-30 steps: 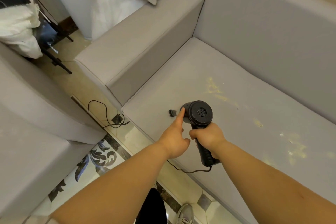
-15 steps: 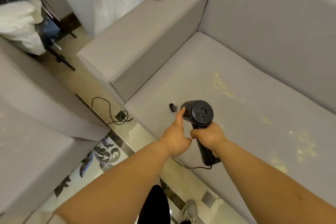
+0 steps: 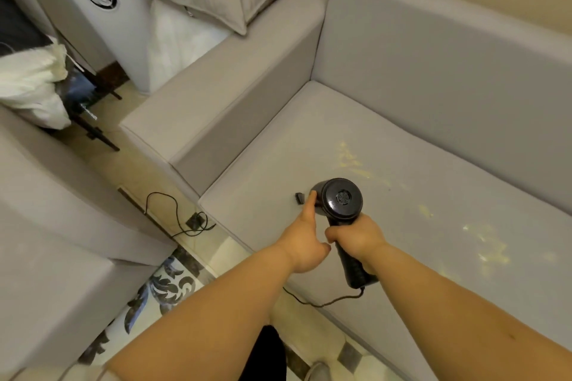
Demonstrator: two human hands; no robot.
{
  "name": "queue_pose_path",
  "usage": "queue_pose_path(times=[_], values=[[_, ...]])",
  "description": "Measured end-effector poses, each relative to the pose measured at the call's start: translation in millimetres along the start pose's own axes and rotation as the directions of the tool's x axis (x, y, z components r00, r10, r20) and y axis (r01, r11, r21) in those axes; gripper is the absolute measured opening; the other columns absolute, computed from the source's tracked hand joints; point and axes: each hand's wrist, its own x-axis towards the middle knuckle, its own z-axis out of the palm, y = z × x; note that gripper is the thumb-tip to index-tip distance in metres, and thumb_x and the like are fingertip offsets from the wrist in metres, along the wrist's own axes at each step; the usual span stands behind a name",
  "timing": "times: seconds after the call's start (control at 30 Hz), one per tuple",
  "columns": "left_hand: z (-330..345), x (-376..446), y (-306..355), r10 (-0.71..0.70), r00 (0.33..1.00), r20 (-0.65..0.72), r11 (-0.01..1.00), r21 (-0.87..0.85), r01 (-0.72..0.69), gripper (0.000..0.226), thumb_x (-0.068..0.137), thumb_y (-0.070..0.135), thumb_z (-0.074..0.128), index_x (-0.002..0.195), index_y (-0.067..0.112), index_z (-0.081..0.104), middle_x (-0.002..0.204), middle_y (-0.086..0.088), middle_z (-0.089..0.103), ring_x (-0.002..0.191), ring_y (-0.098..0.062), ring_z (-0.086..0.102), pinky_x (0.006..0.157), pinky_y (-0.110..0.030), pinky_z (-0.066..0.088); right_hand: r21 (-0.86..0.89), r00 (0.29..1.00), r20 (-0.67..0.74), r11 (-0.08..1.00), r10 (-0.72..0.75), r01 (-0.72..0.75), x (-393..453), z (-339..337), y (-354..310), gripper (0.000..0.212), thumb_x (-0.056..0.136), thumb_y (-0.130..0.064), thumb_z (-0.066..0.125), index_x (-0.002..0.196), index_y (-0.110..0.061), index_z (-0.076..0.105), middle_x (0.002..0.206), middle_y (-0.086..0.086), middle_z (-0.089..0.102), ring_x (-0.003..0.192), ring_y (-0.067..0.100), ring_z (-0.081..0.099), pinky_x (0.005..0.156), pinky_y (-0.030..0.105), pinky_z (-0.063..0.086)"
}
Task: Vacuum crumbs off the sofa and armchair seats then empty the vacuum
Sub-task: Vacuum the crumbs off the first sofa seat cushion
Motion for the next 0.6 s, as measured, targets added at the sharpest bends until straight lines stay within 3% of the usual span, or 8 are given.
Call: queue_pose_path(times=[0.27, 0.37, 0.5, 0.6], values=[[-54.6, 51.1, -12.1, 0.01, 0.999, -0.042, 1.0, 0.019, -0.009, 0.108, 0.085, 0.014, 0.062, 0.144, 0.039, -0.025, 0.154, -0.004, 0.027, 0.125, -0.026, 0.049, 0.1, -0.038, 0.044, 0.082, 0.998, 0.025, 0.995, -0.052, 0.05, 52.3, 19.5, -54.2, 0.024, 0.071, -0.006, 0.072, 0.09, -0.015, 0.061, 0.081, 0.008, 0.064, 0.074, 0.025, 0.061, 0.071, 0.037, 0.053], [-68.7, 73.8, -22.7, -0.022, 1.0, -0.015, 1.0, 0.016, 0.022, 0.108, 0.085, 0.013, 0.063, 0.145, 0.038, -0.023, 0.152, -0.005, 0.029, 0.122, -0.027, 0.051, 0.099, -0.039, 0.046, 0.047, 0.999, 0.029, 0.999, -0.018, 0.017, 74.0, 31.4, -64.8, 0.026, 0.072, -0.006, 0.072, 0.095, -0.013, 0.062, 0.082, 0.008, 0.063, 0.076, 0.026, 0.06, 0.071, 0.036, 0.052], [-71.7, 82.4, -28.7, -0.037, 0.999, 0.014, 0.999, 0.012, 0.037, 0.102, 0.085, 0.011, 0.063, 0.148, 0.034, -0.015, 0.145, -0.008, 0.039, 0.116, -0.026, 0.055, 0.096, -0.039, 0.048, 0.029, 0.999, 0.019, 0.998, 0.048, -0.049, 79.9, 34.7, -63.0, 0.016, 0.072, -0.005, 0.072, 0.08, -0.015, 0.061, 0.076, 0.007, 0.062, 0.069, 0.023, 0.058, 0.065, 0.032, 0.05], [-68.8, 81.6, -24.7, -0.025, 0.999, 0.025, 1.0, 0.002, 0.025, 0.1, 0.085, 0.013, 0.062, 0.148, 0.032, -0.014, 0.146, -0.007, 0.038, 0.118, -0.024, 0.053, 0.095, -0.033, 0.047, 0.029, 0.997, 0.016, 0.997, 0.075, -0.076, 75.8, 30.1, -63.7, 0.014, 0.072, -0.005, 0.071, 0.08, -0.013, 0.063, 0.078, 0.01, 0.064, 0.072, 0.025, 0.06, 0.071, 0.038, 0.054]])
